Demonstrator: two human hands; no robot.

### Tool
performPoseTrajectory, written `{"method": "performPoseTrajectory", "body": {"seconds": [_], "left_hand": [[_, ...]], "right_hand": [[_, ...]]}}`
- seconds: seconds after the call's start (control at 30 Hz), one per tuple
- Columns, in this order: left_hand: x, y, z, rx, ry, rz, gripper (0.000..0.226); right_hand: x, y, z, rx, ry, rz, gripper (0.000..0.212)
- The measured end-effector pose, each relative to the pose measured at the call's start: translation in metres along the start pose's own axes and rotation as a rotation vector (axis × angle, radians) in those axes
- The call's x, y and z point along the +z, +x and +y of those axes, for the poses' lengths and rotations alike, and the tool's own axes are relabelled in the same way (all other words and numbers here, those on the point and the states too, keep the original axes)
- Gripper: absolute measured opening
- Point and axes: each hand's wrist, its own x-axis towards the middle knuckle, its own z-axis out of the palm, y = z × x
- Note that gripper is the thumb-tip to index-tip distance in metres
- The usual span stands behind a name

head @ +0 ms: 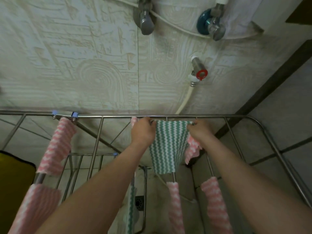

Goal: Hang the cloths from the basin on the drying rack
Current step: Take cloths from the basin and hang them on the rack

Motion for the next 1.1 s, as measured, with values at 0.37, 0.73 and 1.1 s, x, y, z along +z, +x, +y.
{"method": "performPoseTrajectory", "body": {"seconds": [0.37, 0.73, 1.1], "left_hand": [[0.020, -0.071, -0.004, 0.412, 0.074, -0.346, 0.076], [0.031, -0.069, -0.008, 0.397, 0.092, -0.280, 0.074], [0.014, -0.110, 0.025, 0.223, -0.527, -0.279, 0.015]], "right_hand": [[0.018, -0.031, -0.003, -0.239, -0.105, -0.208, 0.026], [0.018, -0.044, -0.007, -0.201, -0.147, -0.103, 0.024], [-0.029, -0.079, 0.022, 0.280, 1.308, -0.472, 0.016]]}}
